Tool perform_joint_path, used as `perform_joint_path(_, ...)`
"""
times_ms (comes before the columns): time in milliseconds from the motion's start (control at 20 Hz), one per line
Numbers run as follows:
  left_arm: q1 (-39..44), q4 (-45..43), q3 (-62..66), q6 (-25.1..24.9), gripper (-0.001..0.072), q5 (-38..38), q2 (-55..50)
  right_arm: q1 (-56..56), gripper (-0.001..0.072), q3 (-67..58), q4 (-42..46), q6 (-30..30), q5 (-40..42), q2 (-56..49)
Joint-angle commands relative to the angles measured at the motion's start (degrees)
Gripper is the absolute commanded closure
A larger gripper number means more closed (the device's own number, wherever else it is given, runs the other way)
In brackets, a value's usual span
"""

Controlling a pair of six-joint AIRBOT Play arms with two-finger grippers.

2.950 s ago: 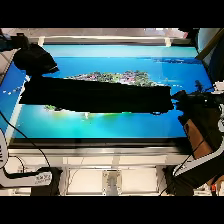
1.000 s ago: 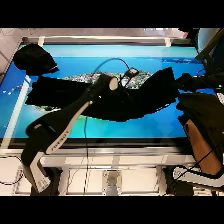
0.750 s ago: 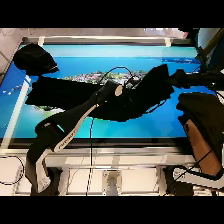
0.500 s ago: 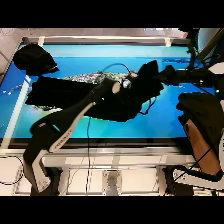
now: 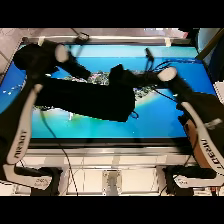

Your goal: Fold the clothes and pants, and hang the long-sleeved shirts on hangers.

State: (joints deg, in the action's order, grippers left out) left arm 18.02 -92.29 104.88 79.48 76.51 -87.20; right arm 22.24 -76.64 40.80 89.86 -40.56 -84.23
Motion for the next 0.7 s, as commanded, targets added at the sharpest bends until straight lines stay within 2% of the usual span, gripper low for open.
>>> perform_joint_path(0, -6.6, -1.1, 0.0, 0.0, 0.0700, 3.0, 4.7, 11.5, 0.0283, -0.2, -6.2, 2.6, 22.9, -5.2)
perform_joint_path(50, -7.6, -1.1, 0.0, 0.0, 0.0700, 3.2, 5.2, 13.6, 0.0253, -1.1, -6.4, 2.3, 25.6, -6.0)
perform_joint_path(100, -8.3, -1.1, 0.0, 0.0, 0.0700, 3.5, 5.4, 14.6, 0.0254, -2.4, -5.9, 1.3, 25.6, -6.4)
perform_joint_path(200, -9.3, -1.1, 0.0, 0.0, 0.0700, 4.2, 5.4, 13.7, 0.0255, -5.1, -5.7, -2.5, 20.8, -6.0)
perform_joint_path(350, -9.7, -1.1, 0.0, 0.0, 0.0700, 4.3, 5.4, 5.9, 0.0262, -8.3, 3.1, -4.0, 4.2, -2.5)
perform_joint_path(500, -9.7, -1.1, 0.0, 0.0, 0.0700, 4.2, 5.4, -5.1, 0.0261, -7.3, 19.9, -0.9, -20.7, 2.1)
perform_joint_path(550, -9.7, -1.1, 0.0, 0.0, 0.0700, 4.0, 5.4, -7.6, 0.0260, -4.2, 24.2, -0.7, -26.5, 3.3)
perform_joint_path(600, -9.7, -1.1, 0.0, 0.0, 0.0700, 3.7, 5.4, -9.3, 0.0249, 0.7, 25.3, -0.7, -27.5, 4.4)
perform_joint_path(650, -9.7, -1.1, 0.0, 0.0, 0.0700, 3.5, 5.4, -10.7, 0.0170, 7.6, 22.5, -0.5, -24.3, 5.3)
